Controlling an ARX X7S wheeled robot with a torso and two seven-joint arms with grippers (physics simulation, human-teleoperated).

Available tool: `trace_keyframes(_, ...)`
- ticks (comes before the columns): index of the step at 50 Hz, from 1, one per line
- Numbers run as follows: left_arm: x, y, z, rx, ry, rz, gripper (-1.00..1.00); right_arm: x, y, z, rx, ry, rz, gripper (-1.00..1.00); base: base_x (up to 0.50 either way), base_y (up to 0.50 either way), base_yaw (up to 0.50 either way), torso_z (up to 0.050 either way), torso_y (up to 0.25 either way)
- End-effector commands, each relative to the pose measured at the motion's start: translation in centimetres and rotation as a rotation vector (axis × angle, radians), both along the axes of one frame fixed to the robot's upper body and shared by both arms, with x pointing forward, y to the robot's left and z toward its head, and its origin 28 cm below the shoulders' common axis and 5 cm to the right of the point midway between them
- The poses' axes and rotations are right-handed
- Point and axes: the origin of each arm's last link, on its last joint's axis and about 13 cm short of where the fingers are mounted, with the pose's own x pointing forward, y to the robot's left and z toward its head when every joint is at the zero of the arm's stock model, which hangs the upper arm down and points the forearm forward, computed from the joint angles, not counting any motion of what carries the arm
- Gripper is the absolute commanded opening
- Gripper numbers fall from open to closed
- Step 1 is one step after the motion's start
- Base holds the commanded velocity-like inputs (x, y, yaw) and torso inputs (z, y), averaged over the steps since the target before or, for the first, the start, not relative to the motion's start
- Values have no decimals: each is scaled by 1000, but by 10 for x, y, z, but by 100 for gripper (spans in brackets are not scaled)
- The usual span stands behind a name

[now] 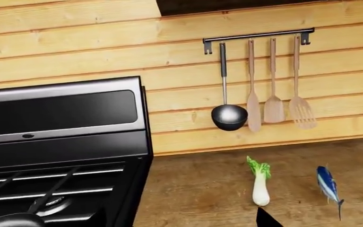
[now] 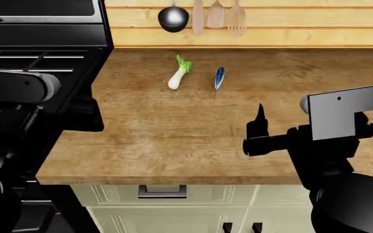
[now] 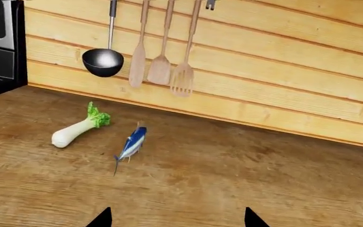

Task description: Place both pans onto different burners. Then place the celery and the fish on different pans.

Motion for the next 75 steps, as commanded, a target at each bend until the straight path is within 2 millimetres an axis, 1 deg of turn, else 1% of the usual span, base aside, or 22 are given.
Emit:
trace_keyframes(1, 0, 2, -2, -4, 0, 6, 100, 1, 1, 0, 2, 2, 0, 100, 477, -215, 0, 0, 0)
trace_keyframes(12, 0, 1, -1, -4, -3, 4, 100, 2, 1, 0, -2, 3, 1, 100, 474, -202, 0, 0, 0)
trace_keyframes(19, -1, 1, 0, -4, -6, 3, 100, 2, 2, 0, -18, 4, 6, 100, 89, -7, 0, 0, 0)
trace_keyframes(29, 0, 1, -1, 0, -2, -1, 100, 2, 3, 1, -23, 7, 8, 100, 494, 0, 0, 0, 1)
trace_keyframes(39, 9, -1, -5, 9, 27, -15, 100, 2, 3, 0, -25, 7, 7, 100, 20, 0, 0, 0, 1)
trace_keyframes(45, 21, -3, -8, 10, 51, -27, 100, 3, 3, -2, -25, 5, 9, 100, 356, 0, 0, 0, 0)
trace_keyframes(51, 45, -8, -8, 21, 100, -57, 100, 4, 4, -3, -33, 10, 9, 100, 0, 0, 0, 0, 0)
trace_keyframes(56, 66, -16, -8, 43, 150, -104, 100, 5, 4, -3, -34, 12, 9, 100, 0, 0, 0, 0, 0)
trace_keyframes(61, 93, -24, -12, 52, 190, -123, 100, 5, 4, -4, -33, 14, 10, 100, 0, 0, 0, 0, 0)
trace_keyframes(64, 105, -27, -15, 43, 216, -133, 100, 5, 4, -4, -32, 15, 11, 100, 0, 0, 0, 0, 0)
trace_keyframes(66, 109, -29, -17, 37, 229, -141, 100, 4, 4, -5, -32, 17, 12, 100, 0, 0, 0, 0, 0)
trace_keyframes(69, 112, -33, -12, 33, 242, -152, 100, 4, 4, -6, -30, 19, 14, 100, 0, 0, 0, 0, 0)
trace_keyframes(75, 119, -39, -18, 28, 276, -166, 100, 2, 4, -6, -32, 23, 18, 100, 0, 0, 0, 0, 0)
